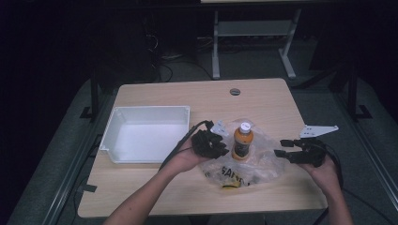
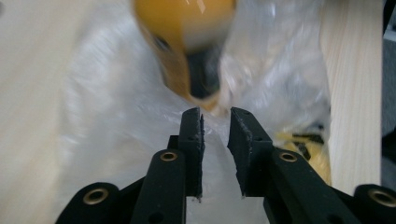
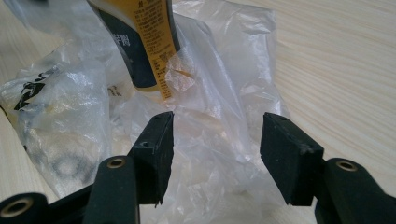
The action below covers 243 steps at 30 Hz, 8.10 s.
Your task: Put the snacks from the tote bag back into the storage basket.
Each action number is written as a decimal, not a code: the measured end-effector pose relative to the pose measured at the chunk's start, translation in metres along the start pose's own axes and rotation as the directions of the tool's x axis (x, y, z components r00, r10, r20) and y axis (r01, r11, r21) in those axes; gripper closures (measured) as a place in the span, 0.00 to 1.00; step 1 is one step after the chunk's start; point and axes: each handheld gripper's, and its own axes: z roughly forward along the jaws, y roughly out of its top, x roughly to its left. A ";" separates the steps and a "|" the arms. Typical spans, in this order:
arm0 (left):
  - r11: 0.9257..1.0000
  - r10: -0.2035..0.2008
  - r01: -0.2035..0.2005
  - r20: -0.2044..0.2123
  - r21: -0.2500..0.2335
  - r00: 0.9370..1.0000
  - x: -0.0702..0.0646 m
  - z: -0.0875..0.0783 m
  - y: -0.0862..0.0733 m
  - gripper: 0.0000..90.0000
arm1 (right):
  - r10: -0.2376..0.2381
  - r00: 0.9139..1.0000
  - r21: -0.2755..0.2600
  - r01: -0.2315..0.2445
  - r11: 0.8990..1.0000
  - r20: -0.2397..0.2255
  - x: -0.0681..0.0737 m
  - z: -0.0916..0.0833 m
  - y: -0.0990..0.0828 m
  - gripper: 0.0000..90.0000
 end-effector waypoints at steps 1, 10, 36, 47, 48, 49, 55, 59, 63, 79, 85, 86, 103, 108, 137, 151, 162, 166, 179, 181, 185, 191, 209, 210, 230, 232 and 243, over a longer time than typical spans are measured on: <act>1.000 -0.004 0.004 0.003 0.013 1.000 -0.002 0.006 -0.004 0.84 | 0.001 1.000 -0.002 -0.001 1.000 0.001 -0.001 -0.001 -0.001 0.49; 0.997 -0.041 0.040 0.014 0.065 0.999 -0.006 0.040 -0.036 0.84 | 0.006 1.000 -0.008 -0.006 1.000 0.005 -0.002 -0.002 -0.002 0.50; 1.000 -0.031 0.031 0.007 -0.002 0.999 0.000 -0.004 -0.030 0.66 | 0.006 1.000 -0.011 -0.006 1.000 0.010 -0.002 -0.001 -0.001 0.50; 0.999 0.000 0.000 -0.003 -0.047 1.000 0.004 -0.040 -0.003 0.64 | 0.006 1.000 -0.016 -0.006 1.000 0.016 -0.004 -0.002 -0.001 0.49; 0.999 0.004 -0.005 -0.007 -0.045 1.000 0.004 -0.041 -0.001 0.64 | 0.006 1.000 -0.017 -0.006 1.000 0.016 -0.004 -0.003 -0.001 0.49; 0.999 0.012 -0.012 -0.005 -0.043 1.000 0.005 -0.042 0.002 0.64 | 0.007 1.000 -0.019 -0.007 1.000 0.014 -0.004 -0.003 -0.001 0.49; 0.999 0.030 -0.029 0.012 -0.045 0.999 0.008 -0.043 0.013 0.62 | 0.010 1.000 -0.021 -0.009 1.000 0.013 -0.006 -0.003 -0.002 0.48; 0.998 0.043 -0.042 0.023 -0.048 0.999 0.012 -0.038 0.017 0.61 | 0.009 1.000 -0.024 -0.009 1.000 0.008 -0.008 -0.003 -0.003 0.47; 0.998 0.047 -0.045 0.032 -0.050 0.998 0.017 -0.035 0.022 0.59 | 0.015 1.000 -0.023 -0.014 1.000 0.009 -0.011 -0.003 -0.005 0.46; 0.993 0.091 -0.082 0.117 -0.081 0.989 0.036 -0.032 0.052 0.47 | 0.011 1.000 -0.049 -0.011 0.999 0.004 -0.012 -0.006 -0.002 0.40; 0.991 0.120 -0.110 0.123 -0.082 0.985 0.039 -0.027 0.066 0.45 | 0.012 1.000 -0.059 -0.012 0.998 0.007 -0.014 -0.007 -0.002 0.39; 0.991 0.114 -0.104 0.130 -0.084 0.985 0.040 -0.026 0.068 0.45 | 0.014 1.000 -0.059 -0.014 0.998 0.006 -0.014 -0.008 -0.002 0.39; 0.988 0.149 -0.142 0.139 -0.057 0.979 0.042 -0.003 0.091 0.46 | 0.017 1.000 -0.059 -0.017 0.998 0.003 -0.017 -0.007 -0.002 0.38; 0.990 0.139 -0.136 0.159 -0.034 0.977 0.044 0.002 0.093 0.51 | 0.016 1.000 -0.055 -0.016 0.998 0.006 -0.017 -0.006 -0.002 0.38; 0.990 0.139 -0.140 0.141 -0.004 0.980 0.041 0.000 0.097 0.65 | 0.000 1.000 -0.047 0.000 0.999 -0.001 -0.012 -0.003 0.001 0.38; 0.989 0.151 -0.151 0.152 -0.012 0.977 0.043 0.000 0.097 0.66 | -0.001 1.000 -0.052 0.002 0.999 0.003 -0.012 -0.003 0.002 0.38; 0.989 0.147 -0.148 0.151 -0.003 0.978 0.043 0.000 0.097 0.66 | 0.021 0.999 -0.075 -0.018 0.997 0.029 -0.015 -0.007 0.000 0.35; 0.988 0.151 -0.153 0.148 0.002 0.977 0.042 0.000 0.098 0.66 | 0.025 0.999 -0.074 -0.022 0.997 0.034 -0.016 -0.006 -0.001 0.34; 0.990 0.136 -0.141 0.147 0.023 0.980 0.041 -0.001 0.100 0.66 | 0.029 0.998 -0.072 -0.026 0.997 0.047 -0.016 -0.007 -0.002 0.31; 0.988 0.145 -0.150 0.138 0.023 0.980 0.041 0.000 0.101 0.66 | 0.027 0.998 -0.077 -0.023 0.997 0.050 -0.016 -0.007 -0.002 0.31; 0.991 0.130 -0.134 0.138 0.021 0.982 0.042 0.000 0.101 0.66 | 0.029 0.998 -0.074 -0.025 0.997 0.051 -0.017 -0.006 -0.002 0.30; 0.988 0.146 -0.152 0.126 0.039 0.981 0.038 0.000 0.104 0.66 | 0.033 0.998 -0.078 -0.029 0.997 0.055 -0.017 -0.006 -0.003 0.30; 0.980 0.192 -0.197 0.116 0.030 0.975 0.027 -0.015 0.127 0.66 | 0.046 0.997 -0.102 -0.038 0.994 0.069 -0.018 -0.012 -0.006 0.29; 0.979 0.196 -0.200 0.117 0.030 0.974 0.026 -0.017 0.129 0.66 | 0.048 0.996 -0.103 -0.040 0.994 0.070 -0.018 -0.013 -0.007 0.29; 0.986 0.164 -0.165 0.097 -0.001 0.982 0.027 -0.073 0.145 0.66 | 0.052 0.994 -0.098 -0.043 0.994 0.094 -0.019 -0.010 -0.009 0.29; 0.985 0.172 -0.172 0.082 -0.008 0.982 0.029 -0.079 0.147 0.66 | 0.049 0.994 -0.098 -0.039 0.994 0.096 -0.018 -0.010 -0.009 0.29; 0.988 0.153 -0.153 0.036 -0.002 0.988 0.040 -0.110 0.137 0.66 | 0.052 0.992 -0.100 -0.041 0.994 0.114 -0.018 -0.010 -0.010 0.28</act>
